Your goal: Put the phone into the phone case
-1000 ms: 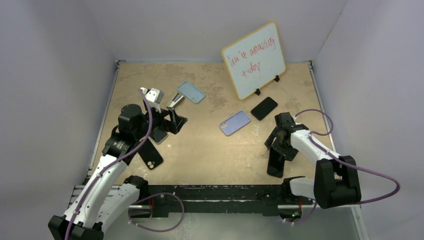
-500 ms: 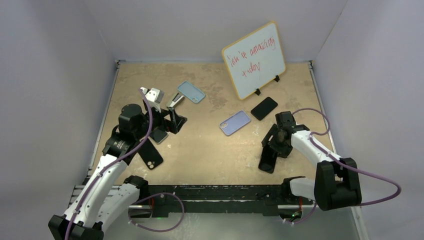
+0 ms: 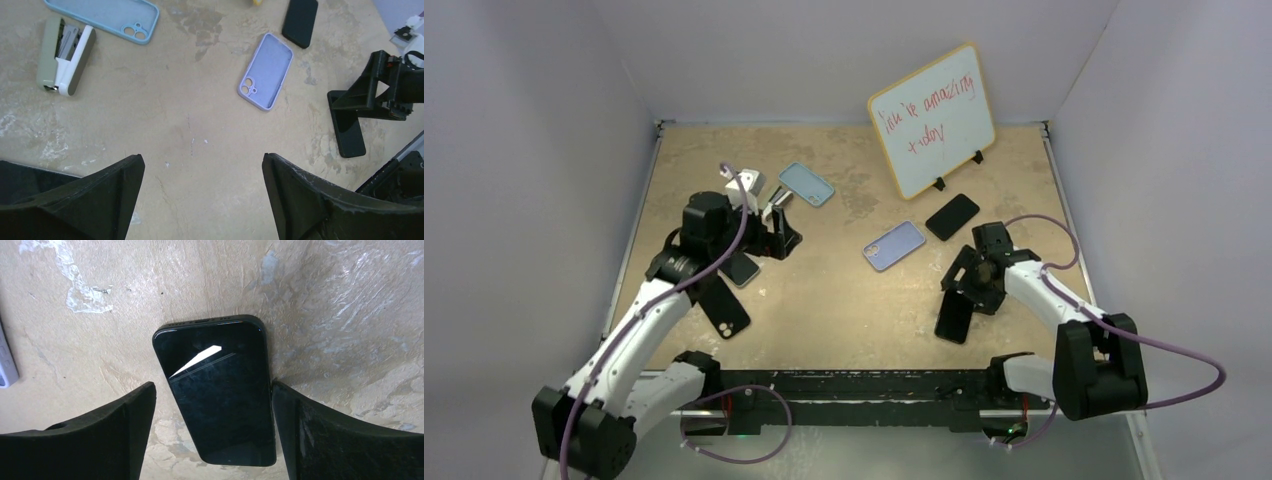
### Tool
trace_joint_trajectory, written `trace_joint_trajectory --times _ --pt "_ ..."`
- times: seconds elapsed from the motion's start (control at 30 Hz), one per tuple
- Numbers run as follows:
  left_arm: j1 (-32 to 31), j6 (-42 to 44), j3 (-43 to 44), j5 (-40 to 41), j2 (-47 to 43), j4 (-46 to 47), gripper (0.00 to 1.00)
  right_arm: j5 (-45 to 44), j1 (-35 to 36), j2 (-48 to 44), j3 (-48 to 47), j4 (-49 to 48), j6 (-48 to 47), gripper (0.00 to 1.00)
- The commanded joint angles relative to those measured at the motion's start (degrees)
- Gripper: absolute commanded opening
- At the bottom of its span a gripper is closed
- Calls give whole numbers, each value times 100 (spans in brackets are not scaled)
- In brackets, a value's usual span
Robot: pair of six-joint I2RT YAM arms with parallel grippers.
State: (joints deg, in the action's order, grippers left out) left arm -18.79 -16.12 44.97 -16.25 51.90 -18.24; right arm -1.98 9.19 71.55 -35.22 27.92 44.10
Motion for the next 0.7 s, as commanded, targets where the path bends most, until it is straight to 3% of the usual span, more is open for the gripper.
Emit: trace_joint_trajectory --times 0.0,0.1,0.17,0.37,0.5,0.67 --pt "-15 -232 605 -173 835 -210 91 -223 303 120 96 129 5 84" --pt "-204 -300 677 -95 1259 321 87 -992 862 300 6 374 330 80" --pt "-406 -374 742 167 1594 633 87 -1031 1062 442 -38 410 416 80" --pt "-1240 -432 1451 840 2887 1035 81 -1015 1094 630 -34 302 435 79" --pt "-1688 -375 1425 1355 3504 1851 79 -1226 1110 660 -122 484 430 79" --pt "-1788 -479 1203 906 4135 2999 74 -1121 1105 265 53 293 453 70"
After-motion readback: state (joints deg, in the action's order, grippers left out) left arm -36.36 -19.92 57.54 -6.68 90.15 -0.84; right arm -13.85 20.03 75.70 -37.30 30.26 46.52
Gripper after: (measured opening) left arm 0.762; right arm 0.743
